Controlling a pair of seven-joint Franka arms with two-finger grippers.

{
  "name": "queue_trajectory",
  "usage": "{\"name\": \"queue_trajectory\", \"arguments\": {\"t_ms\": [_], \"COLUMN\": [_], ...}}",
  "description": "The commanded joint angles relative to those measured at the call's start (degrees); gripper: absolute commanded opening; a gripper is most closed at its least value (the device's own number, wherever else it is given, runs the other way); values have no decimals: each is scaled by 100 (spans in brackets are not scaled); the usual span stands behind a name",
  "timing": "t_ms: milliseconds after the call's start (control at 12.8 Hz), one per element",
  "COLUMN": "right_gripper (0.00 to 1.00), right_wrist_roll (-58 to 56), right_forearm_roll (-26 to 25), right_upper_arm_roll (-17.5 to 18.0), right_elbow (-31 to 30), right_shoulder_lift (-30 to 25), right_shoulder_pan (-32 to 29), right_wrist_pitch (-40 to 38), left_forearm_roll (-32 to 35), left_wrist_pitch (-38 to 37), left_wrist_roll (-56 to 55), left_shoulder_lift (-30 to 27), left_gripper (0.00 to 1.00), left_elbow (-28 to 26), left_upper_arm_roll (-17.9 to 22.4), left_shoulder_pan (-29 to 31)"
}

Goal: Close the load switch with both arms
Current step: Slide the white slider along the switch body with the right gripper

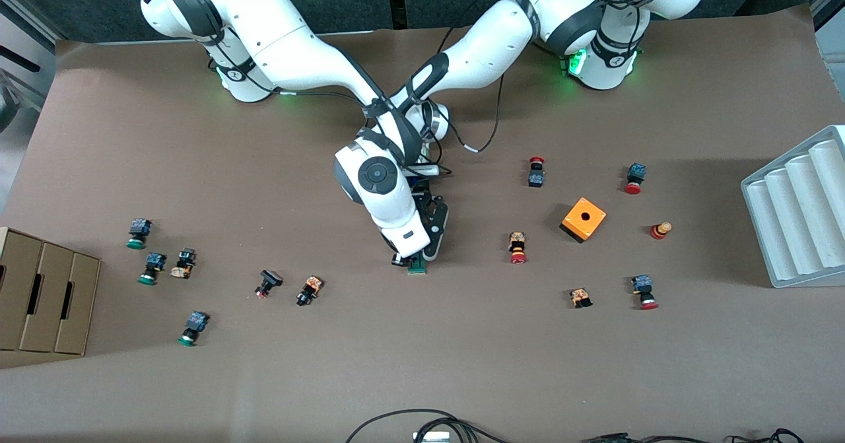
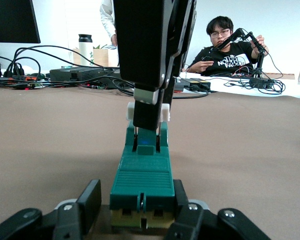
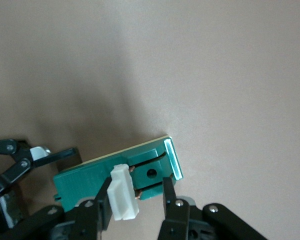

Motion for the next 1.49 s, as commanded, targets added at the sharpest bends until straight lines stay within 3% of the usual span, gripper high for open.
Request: {"name": "queue_trajectory", "arguments": {"t_ms": [0, 1410], "right_gripper": [45, 45], "right_wrist_roll": [17, 17], "right_forearm_roll": [-150, -141], "right_upper_arm_roll": [-14, -14], "right_elbow": [26, 237], "right_shoulder_lift": [-51, 28], "right_shoulder_pan": [-32, -102], "right_wrist_pitch": [102, 102], "left_forearm_roll": [63, 54], "left_wrist_pitch": [-65, -83], "left_wrist_roll": [-84, -119], "left_shoulder_lift": [156, 165], "left_gripper": [64, 64], "left_elbow": [-22, -4], "left_upper_arm_roll": [80, 80], "left_shoulder_pan": [-78, -122]}}
